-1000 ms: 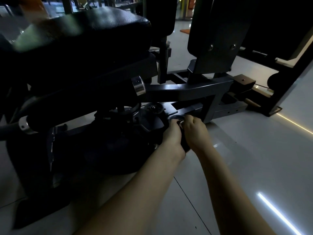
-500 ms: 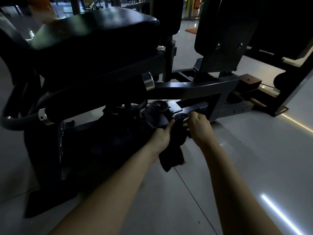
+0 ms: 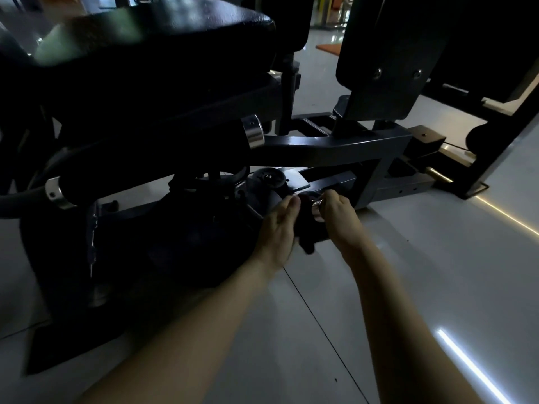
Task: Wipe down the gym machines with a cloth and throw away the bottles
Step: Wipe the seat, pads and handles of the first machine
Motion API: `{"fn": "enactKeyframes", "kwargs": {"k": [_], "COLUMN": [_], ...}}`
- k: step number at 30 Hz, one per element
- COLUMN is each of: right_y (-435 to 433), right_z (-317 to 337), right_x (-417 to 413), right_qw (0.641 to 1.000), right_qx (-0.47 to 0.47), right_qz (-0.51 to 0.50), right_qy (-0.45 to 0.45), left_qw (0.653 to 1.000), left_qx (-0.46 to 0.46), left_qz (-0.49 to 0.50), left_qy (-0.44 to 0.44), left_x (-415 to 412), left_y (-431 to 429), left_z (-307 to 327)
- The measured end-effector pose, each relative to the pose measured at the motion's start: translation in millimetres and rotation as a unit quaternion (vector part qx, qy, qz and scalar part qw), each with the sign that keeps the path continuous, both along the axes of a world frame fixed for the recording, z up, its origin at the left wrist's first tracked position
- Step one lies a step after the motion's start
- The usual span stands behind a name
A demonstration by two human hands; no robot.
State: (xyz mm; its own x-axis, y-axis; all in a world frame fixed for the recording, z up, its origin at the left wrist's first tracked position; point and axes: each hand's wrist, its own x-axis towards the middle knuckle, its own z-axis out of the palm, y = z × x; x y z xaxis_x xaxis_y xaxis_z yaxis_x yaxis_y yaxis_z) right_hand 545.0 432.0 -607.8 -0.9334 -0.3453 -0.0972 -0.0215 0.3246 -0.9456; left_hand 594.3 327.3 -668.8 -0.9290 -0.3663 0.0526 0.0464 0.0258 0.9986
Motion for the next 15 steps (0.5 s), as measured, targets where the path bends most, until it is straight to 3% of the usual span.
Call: {"fn": "enactKeyframes", "kwargs": {"k": [4, 8, 11, 15], "right_y": [1, -1, 0, -3], "right_z": [1, -3, -3, -3], "right_x": [3, -1, -1, 0], "right_qw": [1.0, 1.0, 0.998, 0.999], "right_qx": [-0.002, 0.014, 0.049, 0.038], "right_qz": [0.012, -0.016, -0.019, -0.027], "right_qy": [-0.008, 0.012, 0.031, 0.007], "left_qw": [0.997, 0.985, 0.983, 0.995], "left_qx": [0.006, -0.103, -0.128, -0.063], "left_qz": [-0.016, -0.009, 0.013, 0.042], "left_qy": [-0.074, -0.138, -0.133, -0.065], "left_x": [-29, -45, -35, -17], "left_y": [-27, -46, -36, -18], "left_z": [-9, -33, -20, -8]}}
